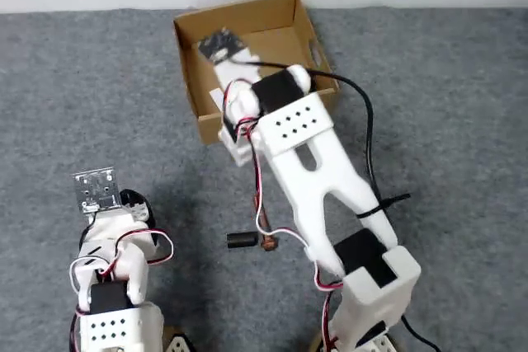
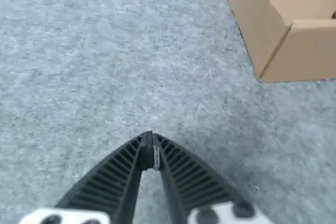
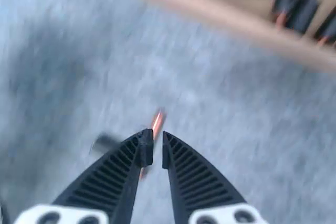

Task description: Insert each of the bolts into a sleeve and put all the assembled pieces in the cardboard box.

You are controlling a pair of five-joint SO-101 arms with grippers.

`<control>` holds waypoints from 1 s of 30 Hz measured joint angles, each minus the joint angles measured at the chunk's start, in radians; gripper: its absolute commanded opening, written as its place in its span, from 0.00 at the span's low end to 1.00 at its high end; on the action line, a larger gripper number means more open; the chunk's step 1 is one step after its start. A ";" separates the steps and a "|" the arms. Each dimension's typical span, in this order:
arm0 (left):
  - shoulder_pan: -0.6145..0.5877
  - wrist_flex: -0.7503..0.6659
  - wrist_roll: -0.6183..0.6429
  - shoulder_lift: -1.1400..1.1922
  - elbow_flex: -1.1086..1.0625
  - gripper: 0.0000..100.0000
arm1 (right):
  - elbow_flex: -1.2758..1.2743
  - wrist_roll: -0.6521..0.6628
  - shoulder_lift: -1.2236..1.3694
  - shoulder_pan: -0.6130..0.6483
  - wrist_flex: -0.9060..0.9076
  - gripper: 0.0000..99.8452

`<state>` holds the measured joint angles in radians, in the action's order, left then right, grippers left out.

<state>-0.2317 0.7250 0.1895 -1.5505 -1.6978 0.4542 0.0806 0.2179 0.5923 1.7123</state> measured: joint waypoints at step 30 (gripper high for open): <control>0.000 -0.021 0.000 0.000 0.000 0.01 | -0.743 0.167 -0.129 0.288 -0.374 0.18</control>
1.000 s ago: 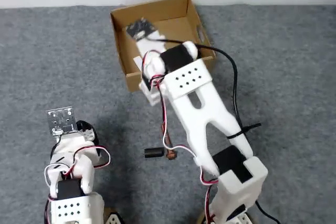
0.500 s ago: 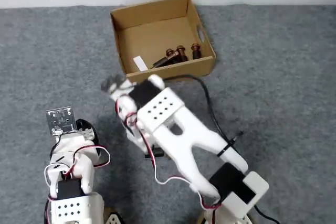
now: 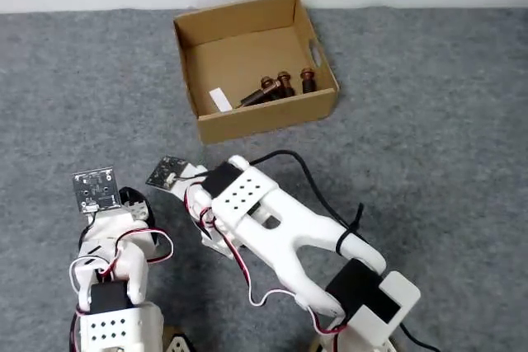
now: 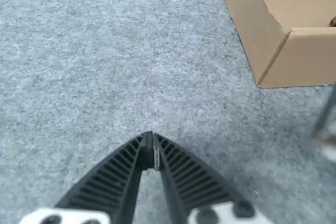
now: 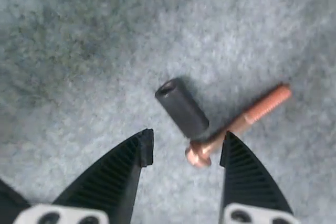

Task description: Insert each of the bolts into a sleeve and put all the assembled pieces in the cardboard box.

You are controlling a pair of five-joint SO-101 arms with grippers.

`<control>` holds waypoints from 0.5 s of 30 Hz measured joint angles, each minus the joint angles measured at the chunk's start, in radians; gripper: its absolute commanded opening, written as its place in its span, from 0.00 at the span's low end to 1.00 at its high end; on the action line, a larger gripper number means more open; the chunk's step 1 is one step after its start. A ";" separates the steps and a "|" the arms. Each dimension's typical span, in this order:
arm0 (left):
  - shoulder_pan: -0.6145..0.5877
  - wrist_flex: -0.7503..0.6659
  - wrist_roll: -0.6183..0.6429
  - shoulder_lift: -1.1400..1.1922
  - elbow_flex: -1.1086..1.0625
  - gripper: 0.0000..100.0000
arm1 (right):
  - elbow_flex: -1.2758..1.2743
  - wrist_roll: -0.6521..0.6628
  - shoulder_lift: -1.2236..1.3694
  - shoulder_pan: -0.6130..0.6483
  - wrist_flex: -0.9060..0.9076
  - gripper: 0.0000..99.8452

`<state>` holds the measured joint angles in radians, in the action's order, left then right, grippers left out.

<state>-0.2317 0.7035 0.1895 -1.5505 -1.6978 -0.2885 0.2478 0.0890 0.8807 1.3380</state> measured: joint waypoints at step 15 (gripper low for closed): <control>0.000 0.000 0.000 0.000 0.000 0.01 | -0.005 0.005 0.186 -0.008 -0.106 0.01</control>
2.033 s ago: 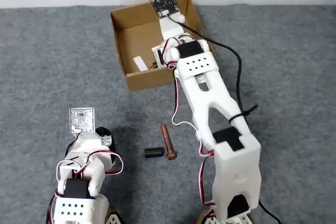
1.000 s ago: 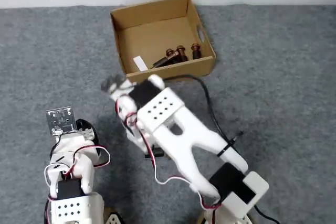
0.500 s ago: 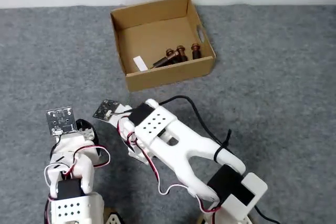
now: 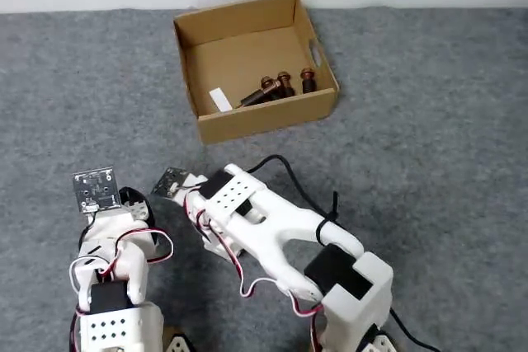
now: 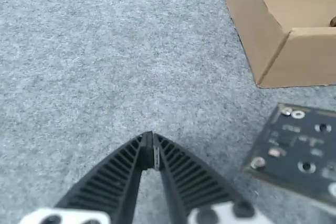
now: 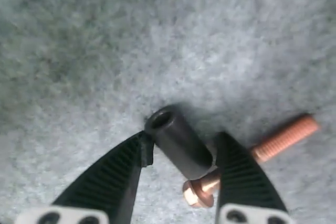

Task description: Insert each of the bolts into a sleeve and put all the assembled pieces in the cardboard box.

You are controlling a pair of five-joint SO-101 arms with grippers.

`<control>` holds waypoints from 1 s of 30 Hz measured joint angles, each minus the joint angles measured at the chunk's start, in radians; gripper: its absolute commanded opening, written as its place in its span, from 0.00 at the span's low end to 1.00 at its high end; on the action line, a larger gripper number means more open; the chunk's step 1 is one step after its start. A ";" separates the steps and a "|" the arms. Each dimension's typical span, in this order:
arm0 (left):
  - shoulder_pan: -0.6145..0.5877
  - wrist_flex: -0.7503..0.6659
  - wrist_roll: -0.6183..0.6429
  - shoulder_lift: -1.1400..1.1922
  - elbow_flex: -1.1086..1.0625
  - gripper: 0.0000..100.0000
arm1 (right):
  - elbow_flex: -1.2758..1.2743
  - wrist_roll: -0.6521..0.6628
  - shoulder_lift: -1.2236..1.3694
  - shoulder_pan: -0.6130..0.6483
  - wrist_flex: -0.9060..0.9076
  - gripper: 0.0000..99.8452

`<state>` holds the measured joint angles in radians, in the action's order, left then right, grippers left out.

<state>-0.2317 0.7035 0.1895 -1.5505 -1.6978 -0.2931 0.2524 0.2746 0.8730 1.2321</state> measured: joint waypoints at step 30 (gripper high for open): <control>0.023 0.000 0.000 0.000 0.000 0.01 | 0.219 -0.499 -0.522 -0.374 0.517 0.01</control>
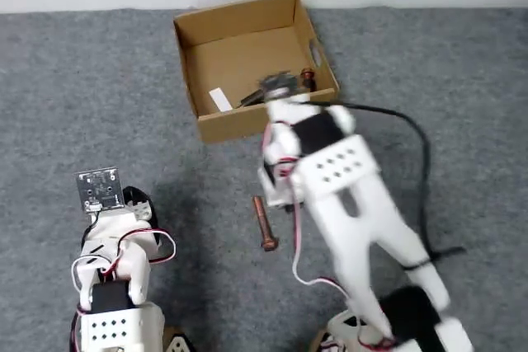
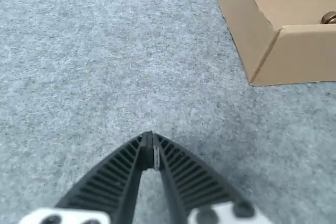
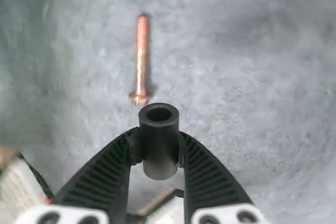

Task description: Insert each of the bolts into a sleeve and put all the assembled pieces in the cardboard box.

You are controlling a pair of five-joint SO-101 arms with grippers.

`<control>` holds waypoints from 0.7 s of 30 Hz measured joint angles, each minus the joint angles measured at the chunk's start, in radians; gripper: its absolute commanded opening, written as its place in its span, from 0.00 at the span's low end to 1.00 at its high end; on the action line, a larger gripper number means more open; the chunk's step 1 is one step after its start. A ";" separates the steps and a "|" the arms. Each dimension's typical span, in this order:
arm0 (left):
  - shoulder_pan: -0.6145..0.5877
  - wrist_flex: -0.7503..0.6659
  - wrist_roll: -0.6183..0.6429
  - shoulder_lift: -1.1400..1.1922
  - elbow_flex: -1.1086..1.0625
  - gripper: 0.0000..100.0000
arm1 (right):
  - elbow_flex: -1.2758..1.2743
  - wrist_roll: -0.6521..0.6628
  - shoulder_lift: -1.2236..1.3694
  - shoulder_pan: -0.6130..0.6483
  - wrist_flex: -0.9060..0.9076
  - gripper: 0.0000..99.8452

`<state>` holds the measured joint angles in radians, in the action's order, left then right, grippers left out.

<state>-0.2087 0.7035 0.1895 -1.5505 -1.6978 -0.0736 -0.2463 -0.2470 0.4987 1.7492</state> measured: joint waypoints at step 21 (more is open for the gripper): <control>0.037 0.000 0.000 0.000 0.000 0.01 | -0.690 -0.066 -0.825 -0.582 -0.152 0.01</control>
<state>-0.1718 0.7035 0.1895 -1.5505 -1.6978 -0.7641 -0.3122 -1.0725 -0.0829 1.5973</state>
